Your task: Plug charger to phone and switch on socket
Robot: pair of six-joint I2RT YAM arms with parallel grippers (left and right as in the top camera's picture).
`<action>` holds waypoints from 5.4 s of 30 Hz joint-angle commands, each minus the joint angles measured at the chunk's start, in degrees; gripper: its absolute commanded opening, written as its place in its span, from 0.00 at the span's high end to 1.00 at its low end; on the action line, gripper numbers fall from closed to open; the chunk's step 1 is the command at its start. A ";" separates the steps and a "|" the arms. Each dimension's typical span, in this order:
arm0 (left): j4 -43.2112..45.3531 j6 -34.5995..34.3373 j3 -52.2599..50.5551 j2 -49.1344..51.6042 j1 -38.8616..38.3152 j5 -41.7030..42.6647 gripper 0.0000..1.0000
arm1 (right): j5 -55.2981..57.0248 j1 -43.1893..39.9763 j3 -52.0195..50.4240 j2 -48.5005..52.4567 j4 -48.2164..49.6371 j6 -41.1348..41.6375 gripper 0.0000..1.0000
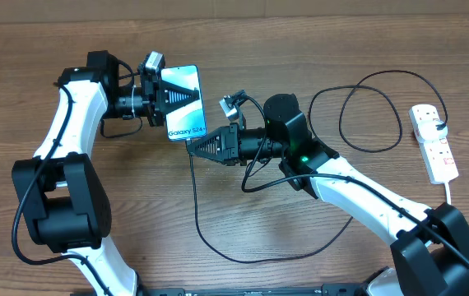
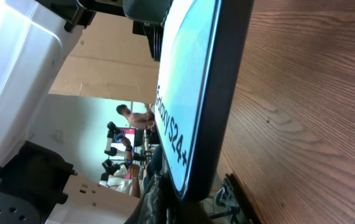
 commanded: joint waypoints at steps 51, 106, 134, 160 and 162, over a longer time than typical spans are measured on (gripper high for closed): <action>-6.01 2.54 0.66 -2.58 -2.69 -2.25 0.96 | 6.69 -3.93 0.94 -0.94 0.79 0.11 0.49; -6.67 2.03 0.66 -2.58 -2.64 -7.76 0.96 | 34.62 -18.97 0.83 -0.94 -64.26 -27.15 0.00; -6.51 2.05 0.66 -2.58 -2.62 -7.67 0.96 | 4.07 -20.48 5.38 -0.96 -63.54 -45.31 0.58; -6.71 2.05 0.66 -2.58 -5.51 -4.79 0.96 | -20.24 -6.40 6.34 -0.94 -32.63 -33.62 0.47; -7.02 2.03 0.66 -2.58 -5.81 -4.52 0.96 | -20.20 -5.95 6.34 -0.94 -30.23 -30.69 0.48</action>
